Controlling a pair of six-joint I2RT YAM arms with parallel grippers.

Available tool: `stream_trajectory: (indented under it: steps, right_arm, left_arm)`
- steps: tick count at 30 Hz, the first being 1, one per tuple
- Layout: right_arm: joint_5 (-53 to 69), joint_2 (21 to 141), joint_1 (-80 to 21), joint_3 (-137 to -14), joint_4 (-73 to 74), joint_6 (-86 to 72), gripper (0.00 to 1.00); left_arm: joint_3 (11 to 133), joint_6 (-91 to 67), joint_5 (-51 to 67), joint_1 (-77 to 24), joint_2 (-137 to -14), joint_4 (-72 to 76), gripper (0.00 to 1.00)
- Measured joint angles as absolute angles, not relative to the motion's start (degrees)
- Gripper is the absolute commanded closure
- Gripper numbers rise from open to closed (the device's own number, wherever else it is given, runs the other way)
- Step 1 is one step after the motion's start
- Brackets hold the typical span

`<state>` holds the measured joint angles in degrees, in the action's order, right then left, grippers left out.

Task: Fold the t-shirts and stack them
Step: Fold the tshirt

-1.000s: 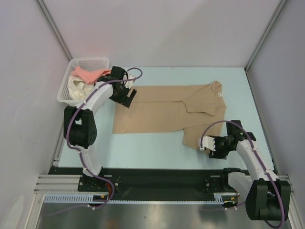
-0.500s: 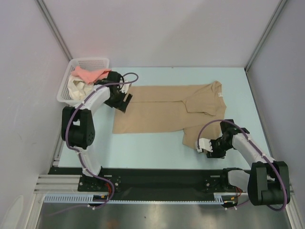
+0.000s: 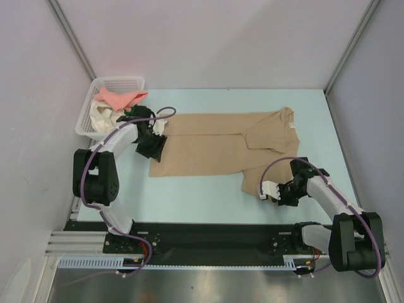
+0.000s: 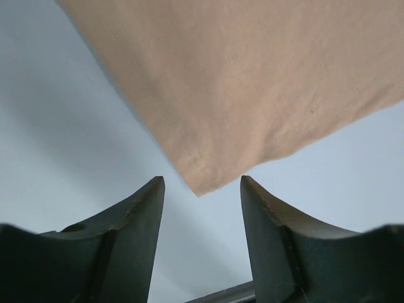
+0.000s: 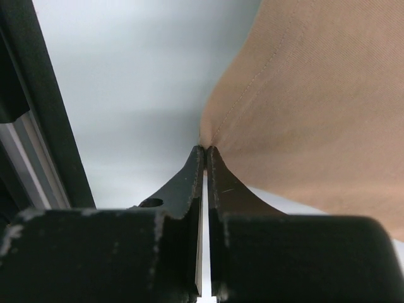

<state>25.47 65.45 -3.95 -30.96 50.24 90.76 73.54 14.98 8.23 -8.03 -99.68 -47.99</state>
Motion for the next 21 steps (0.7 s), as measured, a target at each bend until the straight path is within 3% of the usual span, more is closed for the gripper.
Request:
stream_trajectory:
  steps: [9, 21]
  right_arm:
    - [24.71, 65.45, -4.78, -31.0, 49.19, 87.0, 1.0]
    - [23.94, 65.45, -4.97, -31.44, 48.84, 84.71, 1.0]
  left_arm:
    - [70.57, 15.55, 11.79, -6.52, -99.74, -51.11, 0.43]
    - [68.86, 17.37, 10.15, -4.93, -104.18, -50.26, 0.49]
